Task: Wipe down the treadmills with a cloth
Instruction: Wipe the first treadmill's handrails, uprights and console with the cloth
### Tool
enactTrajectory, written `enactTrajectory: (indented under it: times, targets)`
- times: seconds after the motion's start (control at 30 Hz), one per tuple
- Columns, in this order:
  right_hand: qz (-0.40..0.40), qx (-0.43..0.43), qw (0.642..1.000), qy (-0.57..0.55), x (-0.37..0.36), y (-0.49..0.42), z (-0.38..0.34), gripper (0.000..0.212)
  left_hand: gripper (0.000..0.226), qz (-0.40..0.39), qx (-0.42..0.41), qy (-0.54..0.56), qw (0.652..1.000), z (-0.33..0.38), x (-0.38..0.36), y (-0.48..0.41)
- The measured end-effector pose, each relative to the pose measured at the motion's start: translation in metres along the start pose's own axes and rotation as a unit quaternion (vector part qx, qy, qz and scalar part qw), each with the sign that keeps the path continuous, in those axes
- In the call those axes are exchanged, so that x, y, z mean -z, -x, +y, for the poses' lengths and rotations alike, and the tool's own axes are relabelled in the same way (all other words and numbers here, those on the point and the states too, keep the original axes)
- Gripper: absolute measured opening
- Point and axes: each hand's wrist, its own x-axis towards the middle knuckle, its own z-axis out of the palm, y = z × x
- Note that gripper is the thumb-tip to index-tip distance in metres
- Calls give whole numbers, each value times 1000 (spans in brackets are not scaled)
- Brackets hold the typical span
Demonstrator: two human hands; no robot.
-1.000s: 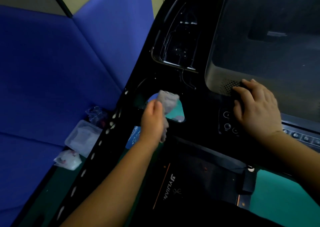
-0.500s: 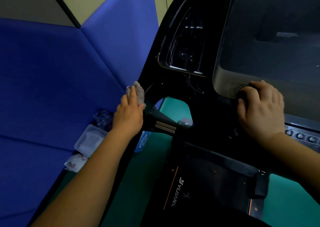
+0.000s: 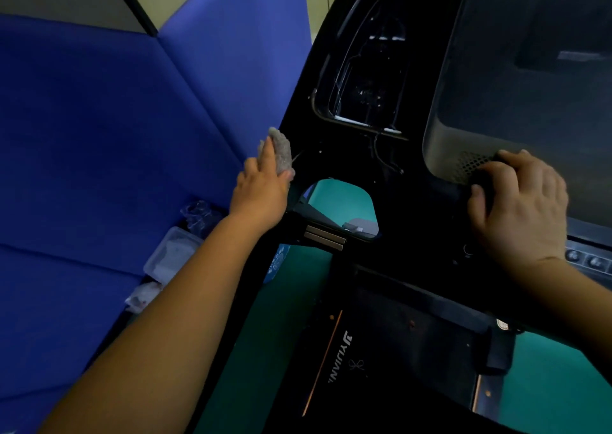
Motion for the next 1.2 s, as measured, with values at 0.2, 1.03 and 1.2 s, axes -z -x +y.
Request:
enactTrajectory:
  times: [0.2,1.03,1.2]
  targets:
    - [-11,7,1000,-10,1,0,2,37,68,-9,29,-33,999,-27,-3,49]
    - [-177,347,920,41,-45,55,-81,58,63,34,141,-85,986,-120,-16,240]
    - [-170,349,920,51,-44,57,-83,59,64,36,144,-78,986,-144,-16,278]
